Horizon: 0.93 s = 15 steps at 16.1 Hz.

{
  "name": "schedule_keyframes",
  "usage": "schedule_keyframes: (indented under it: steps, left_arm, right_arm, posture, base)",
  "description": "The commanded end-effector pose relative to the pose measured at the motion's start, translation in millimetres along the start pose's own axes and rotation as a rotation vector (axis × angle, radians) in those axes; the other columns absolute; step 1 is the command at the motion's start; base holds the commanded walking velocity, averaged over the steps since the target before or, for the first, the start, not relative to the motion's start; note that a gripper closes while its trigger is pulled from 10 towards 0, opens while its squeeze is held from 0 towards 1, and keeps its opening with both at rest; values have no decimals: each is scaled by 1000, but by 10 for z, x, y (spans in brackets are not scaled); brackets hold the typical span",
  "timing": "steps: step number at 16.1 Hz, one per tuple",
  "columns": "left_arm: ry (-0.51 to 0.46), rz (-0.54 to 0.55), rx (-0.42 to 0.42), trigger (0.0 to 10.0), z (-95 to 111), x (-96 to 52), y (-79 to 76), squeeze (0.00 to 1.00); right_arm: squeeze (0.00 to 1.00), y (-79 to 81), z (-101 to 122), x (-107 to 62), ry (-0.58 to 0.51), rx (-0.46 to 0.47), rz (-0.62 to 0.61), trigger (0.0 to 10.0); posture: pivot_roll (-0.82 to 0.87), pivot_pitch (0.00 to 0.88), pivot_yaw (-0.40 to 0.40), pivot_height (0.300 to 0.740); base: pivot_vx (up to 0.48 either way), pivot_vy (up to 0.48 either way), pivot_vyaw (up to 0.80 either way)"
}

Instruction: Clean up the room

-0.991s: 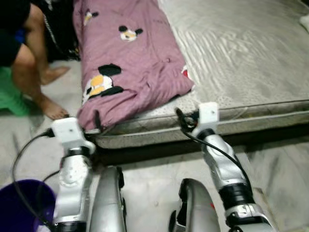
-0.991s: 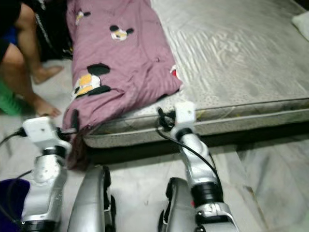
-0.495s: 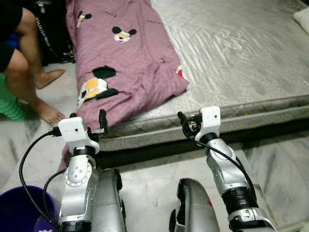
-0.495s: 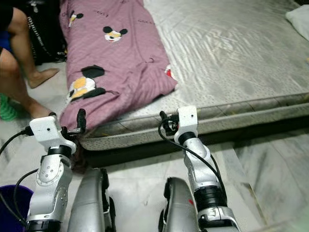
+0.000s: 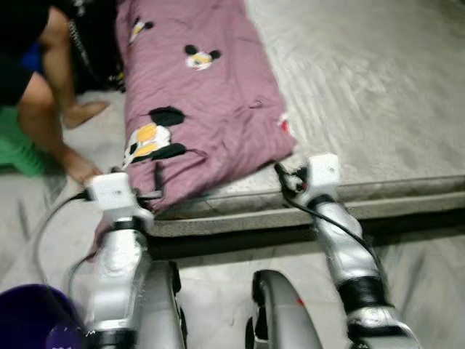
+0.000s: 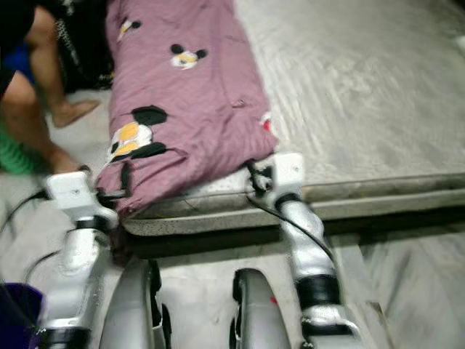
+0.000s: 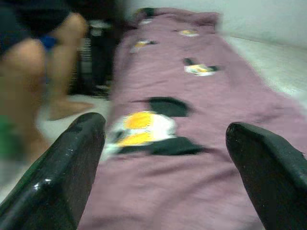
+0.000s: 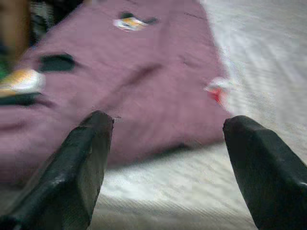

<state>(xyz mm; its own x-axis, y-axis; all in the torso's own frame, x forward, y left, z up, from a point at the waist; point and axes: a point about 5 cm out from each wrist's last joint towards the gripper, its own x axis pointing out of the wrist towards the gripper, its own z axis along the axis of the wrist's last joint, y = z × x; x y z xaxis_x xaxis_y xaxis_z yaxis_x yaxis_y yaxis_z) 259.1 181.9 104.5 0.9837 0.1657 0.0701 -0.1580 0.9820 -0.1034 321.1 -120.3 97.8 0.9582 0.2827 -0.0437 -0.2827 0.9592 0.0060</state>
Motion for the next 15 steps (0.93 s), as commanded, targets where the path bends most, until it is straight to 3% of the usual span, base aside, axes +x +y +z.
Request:
schedule_keyframes:
  steps: [1, 11, 15]
  left_arm:
    - [13, -29, -16, 10000, -30, -12, -94, 0]
    - [29, -36, -13, 10000, -50, -21, -108, 0]
    - [37, -39, -15, 10000, -58, -17, -109, 0]
  right_arm:
    - [0, -111, -79, -61, 33, 5, -36, 10000]
    - [0, -118, -82, -55, 35, -19, -34, 10000]
    - [0, -123, -92, -60, 39, -18, -39, 10000]
  posture:
    - [-13, 133, -31, 592]
    - [-11, 138, -31, 592]
    - [-14, 141, -30, 592]
  base:
    - [307, 0, 0]
    - [300, 0, 0]
    - [297, 0, 539]
